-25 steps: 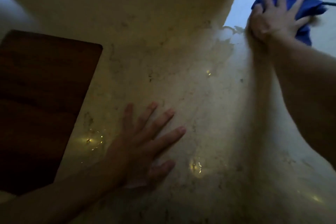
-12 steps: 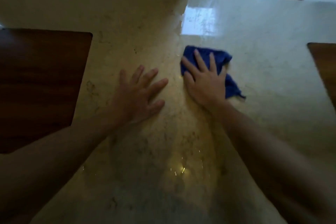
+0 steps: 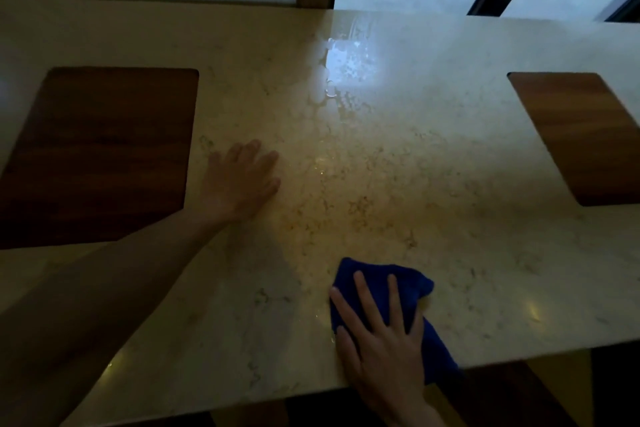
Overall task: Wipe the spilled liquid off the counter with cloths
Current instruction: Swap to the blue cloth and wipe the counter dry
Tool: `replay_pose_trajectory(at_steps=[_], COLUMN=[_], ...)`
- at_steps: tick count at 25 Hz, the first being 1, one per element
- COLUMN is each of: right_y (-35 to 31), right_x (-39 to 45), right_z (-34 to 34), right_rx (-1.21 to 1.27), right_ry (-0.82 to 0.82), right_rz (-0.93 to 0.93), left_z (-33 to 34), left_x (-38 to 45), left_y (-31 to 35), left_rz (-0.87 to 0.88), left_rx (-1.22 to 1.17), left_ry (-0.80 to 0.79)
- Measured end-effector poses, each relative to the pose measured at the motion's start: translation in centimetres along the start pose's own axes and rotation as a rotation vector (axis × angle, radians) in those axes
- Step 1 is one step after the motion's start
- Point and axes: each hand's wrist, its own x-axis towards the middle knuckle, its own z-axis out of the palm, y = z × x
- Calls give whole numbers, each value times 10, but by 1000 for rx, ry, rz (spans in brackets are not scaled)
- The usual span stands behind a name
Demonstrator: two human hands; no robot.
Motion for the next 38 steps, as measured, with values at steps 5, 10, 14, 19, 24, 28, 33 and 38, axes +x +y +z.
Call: replay_pose_trajectory(at_steps=[5,10,14,19,24,28,33,38], right_y=[-9,36,56,38,13,-17,-34,-71], right_x=[132,392,586,663,607,483,227,2], right_z=[-25,-83,-132,-150,-137,-112,-54,-1], right_rx=[147,211,206,216,192,190,134,124], right_ry=[58,167,114,126,128,108,75,27], right_rz=[90,313,342,332,169,-1,-12,57], left_z=[4,12,15,16,13,13,-13,-3], left_x=[71,101,100,101,103,106,57,-54], left_y=[-49,-71,-71,-74,-75,-75,-80,-113], left_rz=[-33,52,105,131,115,57,12,-39], left_rx=[-53,57,57,47,41,37,-181,-193], left_ry=[-88,-43,16,27,-17,-89,-205,-202])
